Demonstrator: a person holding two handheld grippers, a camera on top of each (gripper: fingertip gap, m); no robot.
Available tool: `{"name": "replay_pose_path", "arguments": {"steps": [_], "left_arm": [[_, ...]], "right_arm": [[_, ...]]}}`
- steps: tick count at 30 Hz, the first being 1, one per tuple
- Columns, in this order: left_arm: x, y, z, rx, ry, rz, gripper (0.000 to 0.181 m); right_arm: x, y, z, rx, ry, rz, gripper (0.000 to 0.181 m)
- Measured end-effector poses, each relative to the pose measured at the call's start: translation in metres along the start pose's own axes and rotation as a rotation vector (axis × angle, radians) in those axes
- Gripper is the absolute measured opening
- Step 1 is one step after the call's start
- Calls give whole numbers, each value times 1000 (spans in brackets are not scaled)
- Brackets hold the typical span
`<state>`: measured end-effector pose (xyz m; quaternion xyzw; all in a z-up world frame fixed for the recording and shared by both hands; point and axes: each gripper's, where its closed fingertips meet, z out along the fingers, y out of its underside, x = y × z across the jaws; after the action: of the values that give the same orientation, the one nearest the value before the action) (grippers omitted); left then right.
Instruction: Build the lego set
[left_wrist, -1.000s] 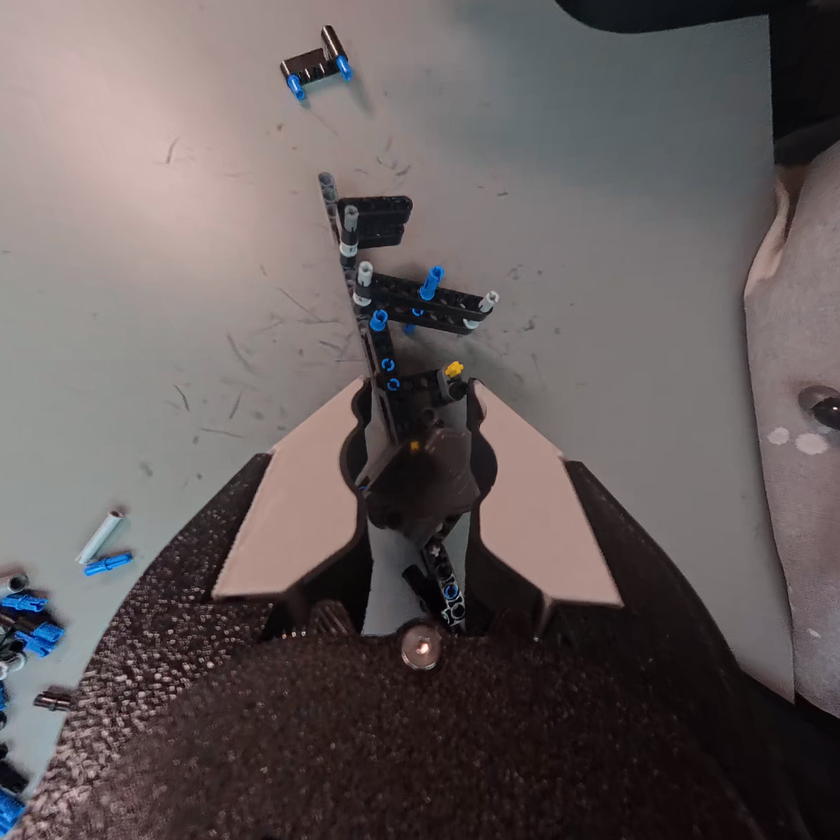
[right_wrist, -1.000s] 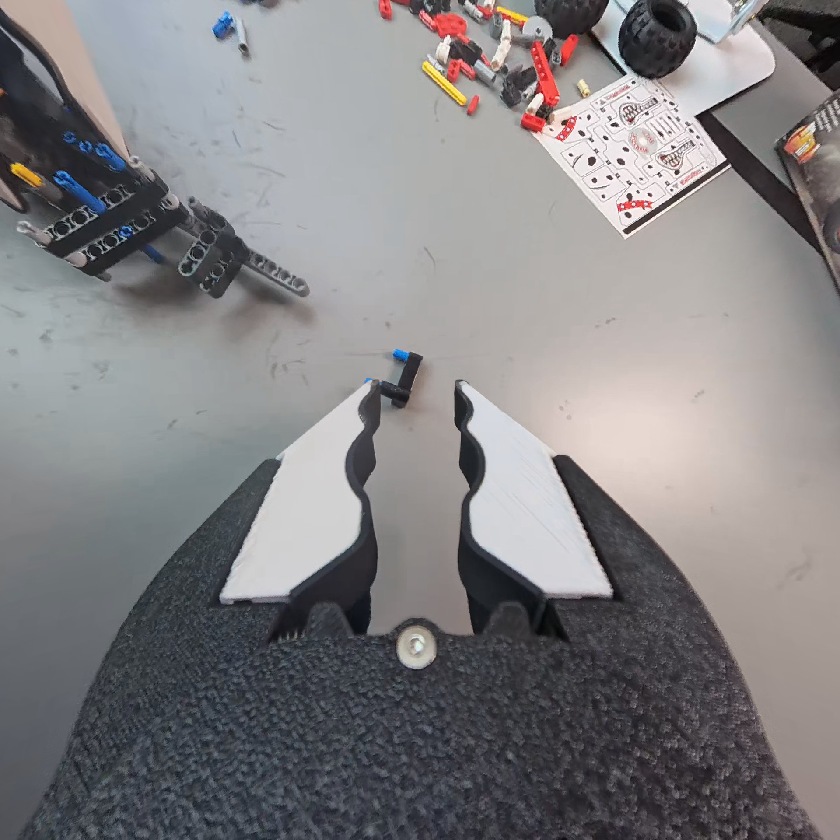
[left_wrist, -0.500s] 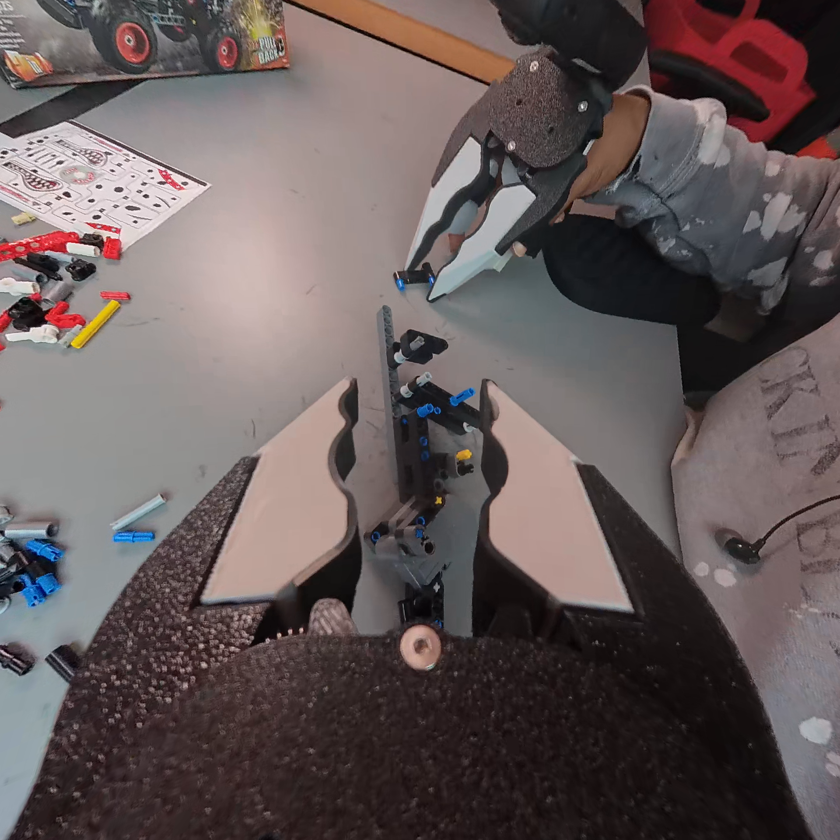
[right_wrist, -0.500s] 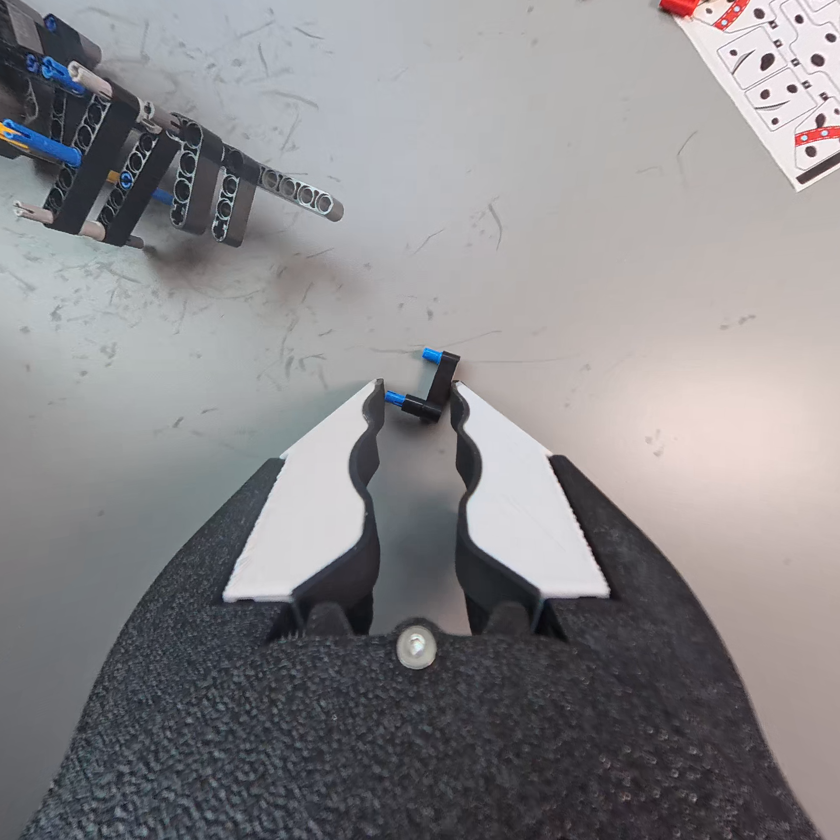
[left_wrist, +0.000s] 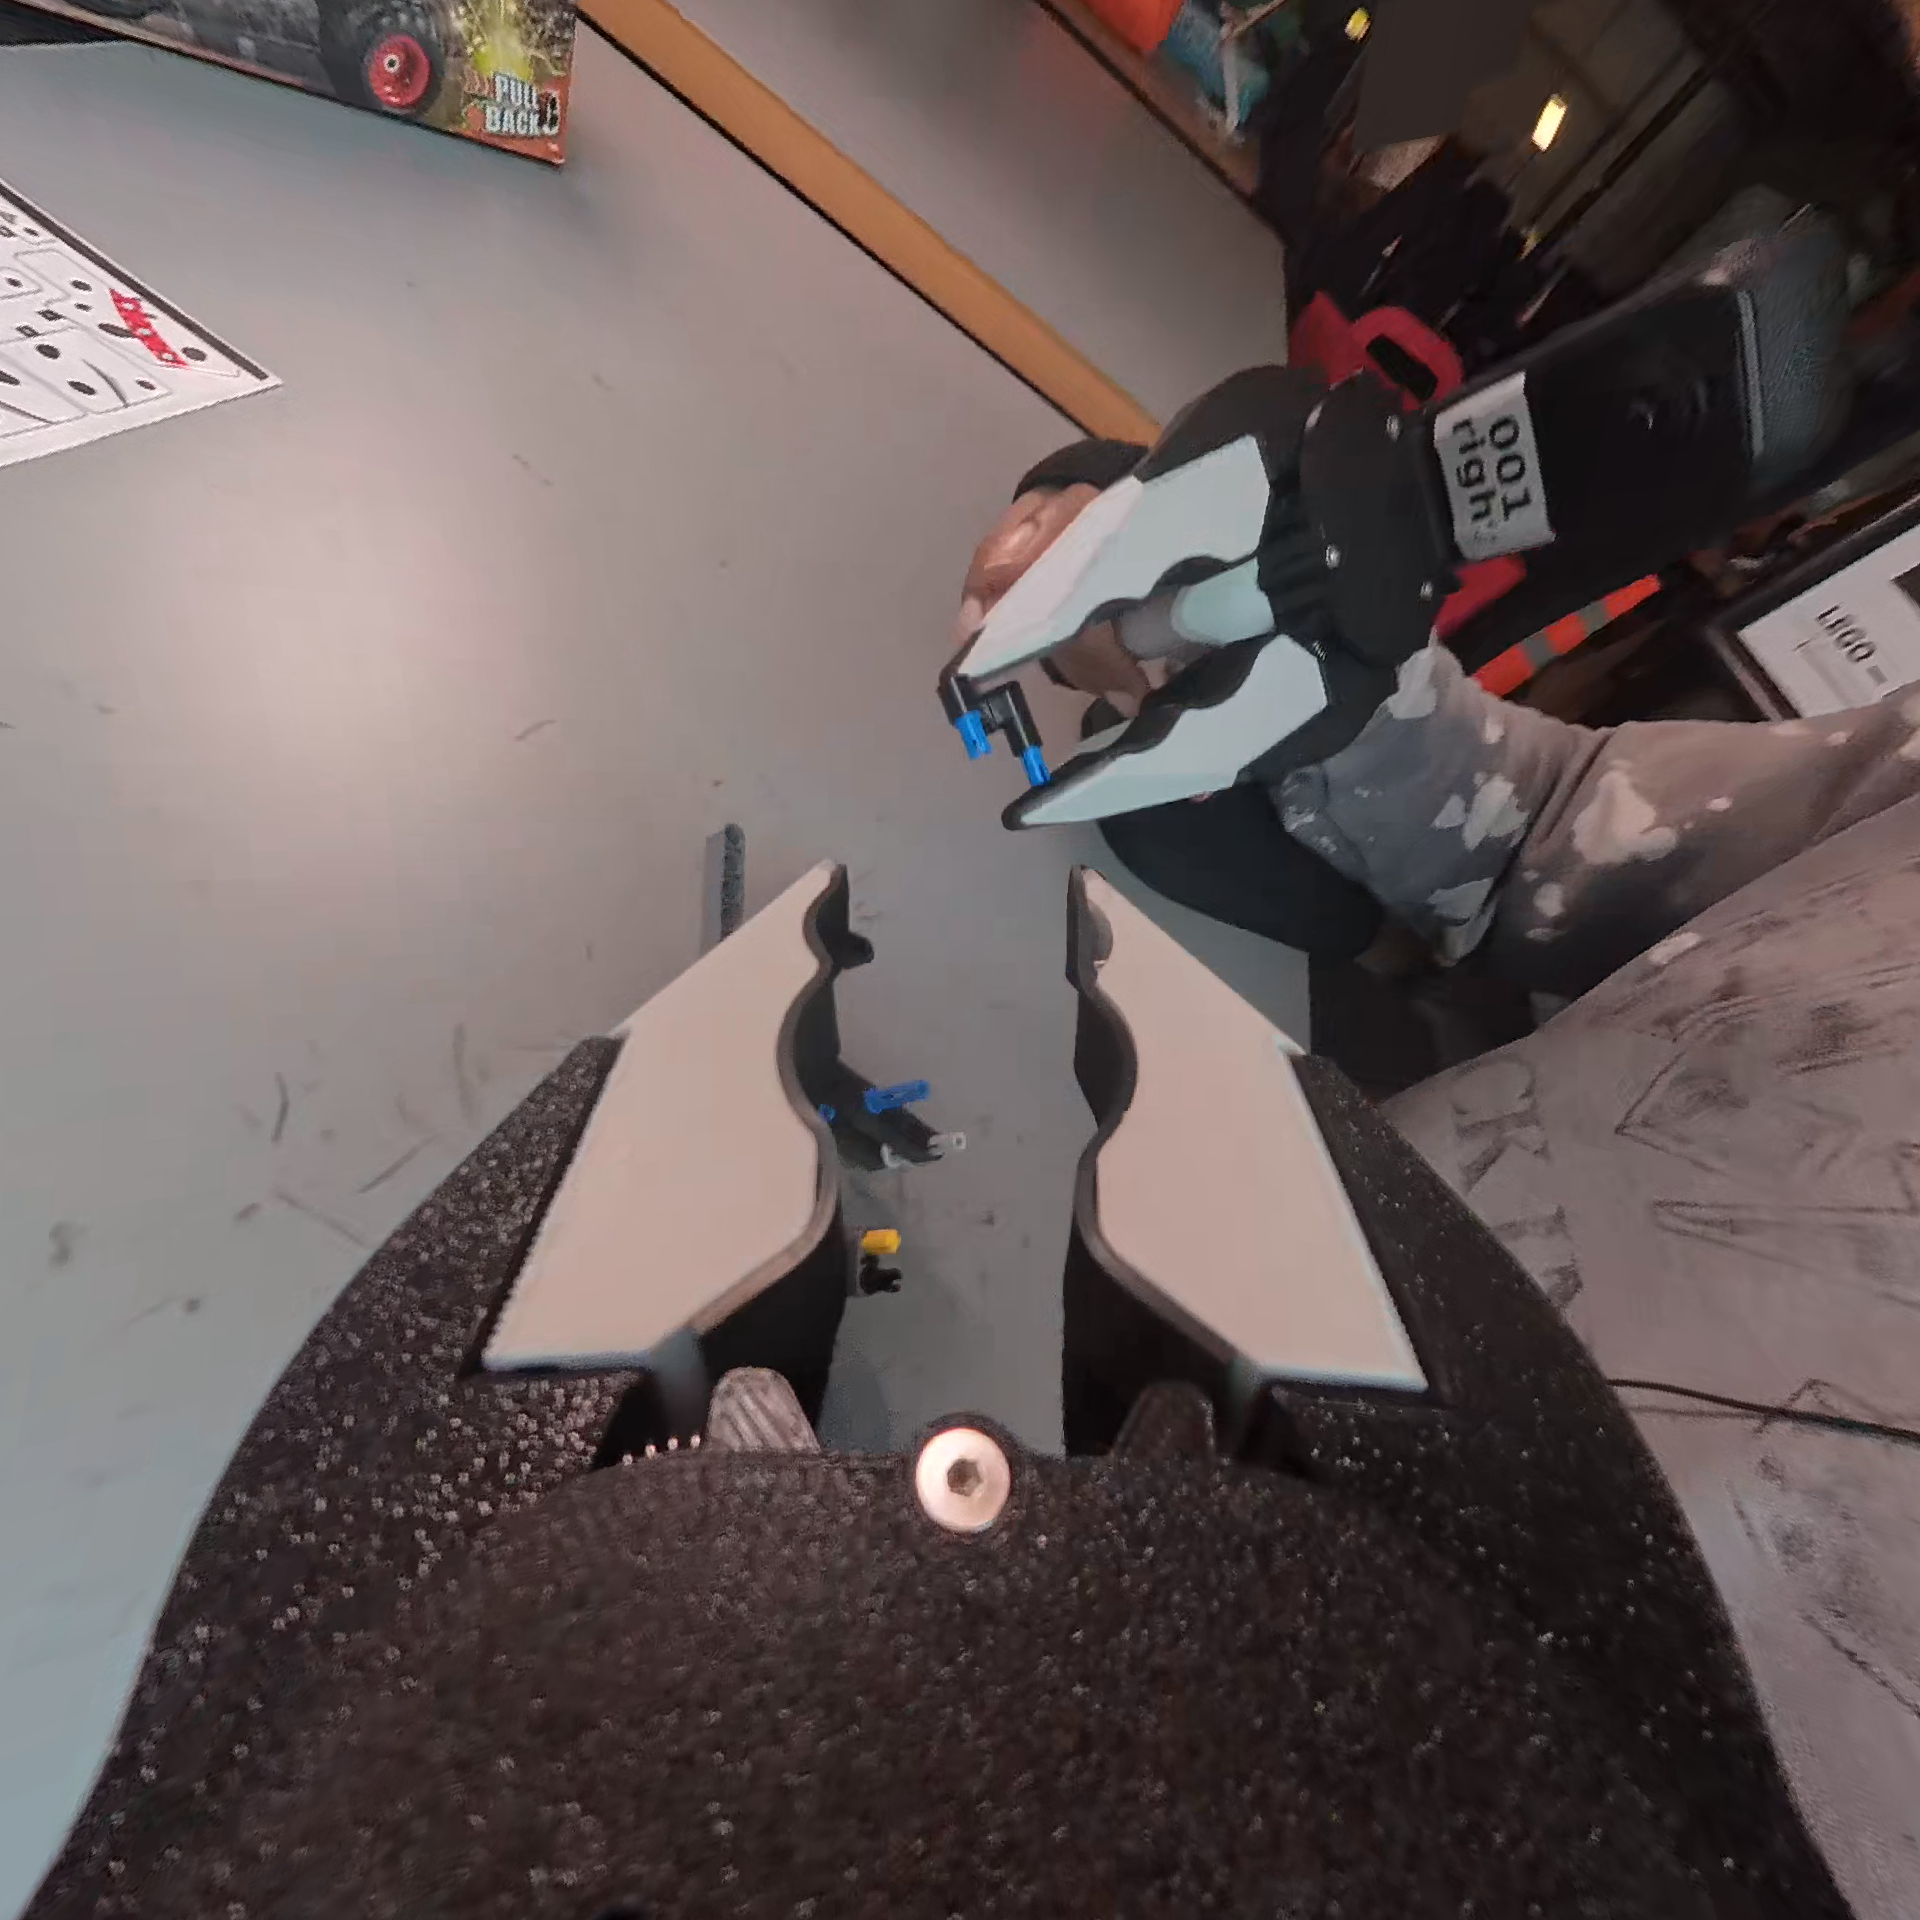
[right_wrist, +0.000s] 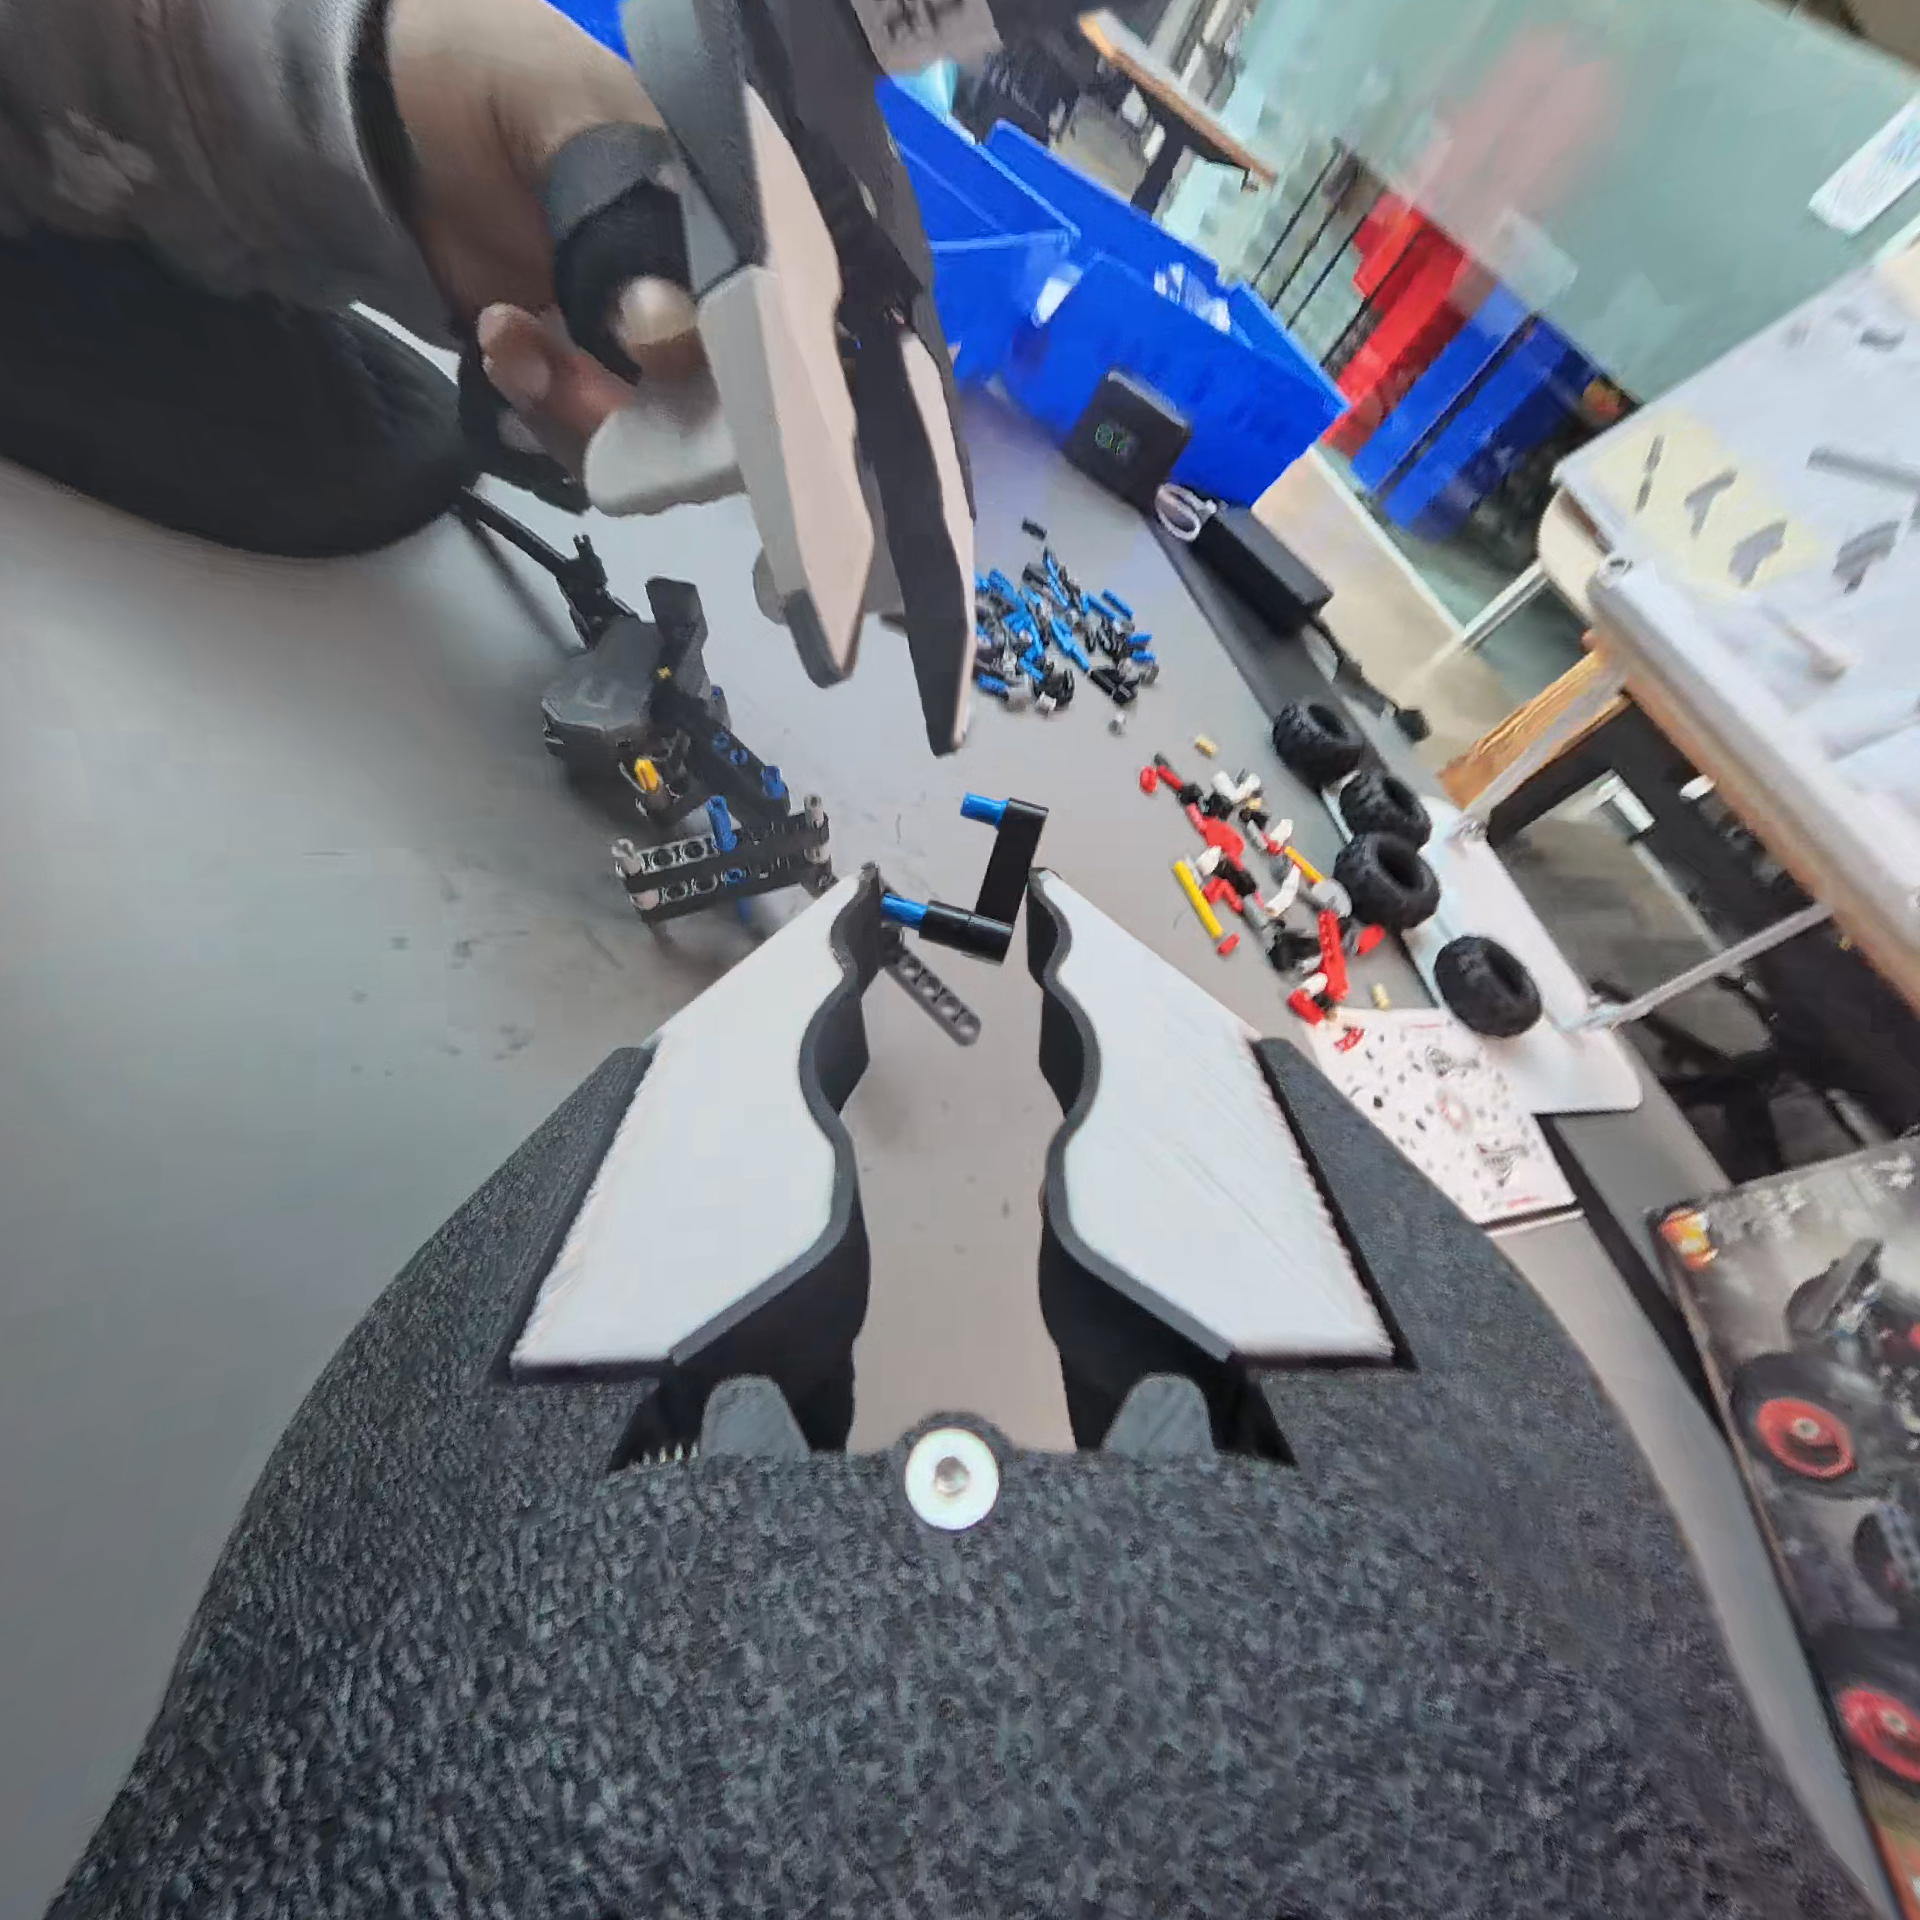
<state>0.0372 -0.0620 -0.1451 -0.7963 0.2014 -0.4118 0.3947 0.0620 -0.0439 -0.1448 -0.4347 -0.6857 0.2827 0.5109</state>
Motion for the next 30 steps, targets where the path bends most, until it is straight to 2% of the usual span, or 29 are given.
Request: {"name": "replay_pose_path", "arguments": {"steps": [4,8,10,12,14,17,18,20,22,23,26,30], "left_arm": [[14,-14,0,66,129,-95,36],[28,-12,0,62,228,-120,21],[24,-9,2,56,193,-97,7],[19,-5,1,44,130,-3,6],[18,-2,0,36,59,155,7],[15,3,1,17,-28,359,7],[15,5,2,8,-48,410,7],[15,7,4,-5,-89,518,7],[18,6,6,-5,-113,599,7],[21,5,6,2,-117,628,7],[24,4,6,0,-126,684,7],[17,7,2,-54,-113,642,9]], "right_arm": [[-4,-21,1,49,37,-156,28],[-10,-28,7,27,81,-327,28],[-13,-29,10,8,101,-416,28],[-15,-27,12,-11,110,-475,28],[-19,-28,13,4,67,-409,29],[-32,-30,8,35,-172,-49,52],[-32,-35,5,66,-233,59,50],[-19,-42,0,128,-251,161,39],[-15,-42,0,131,-279,188,29],[-17,-39,2,110,-294,177,27],[-22,-34,8,99,-305,115,9],[-21,-29,9,88,-305,95,7]]}}
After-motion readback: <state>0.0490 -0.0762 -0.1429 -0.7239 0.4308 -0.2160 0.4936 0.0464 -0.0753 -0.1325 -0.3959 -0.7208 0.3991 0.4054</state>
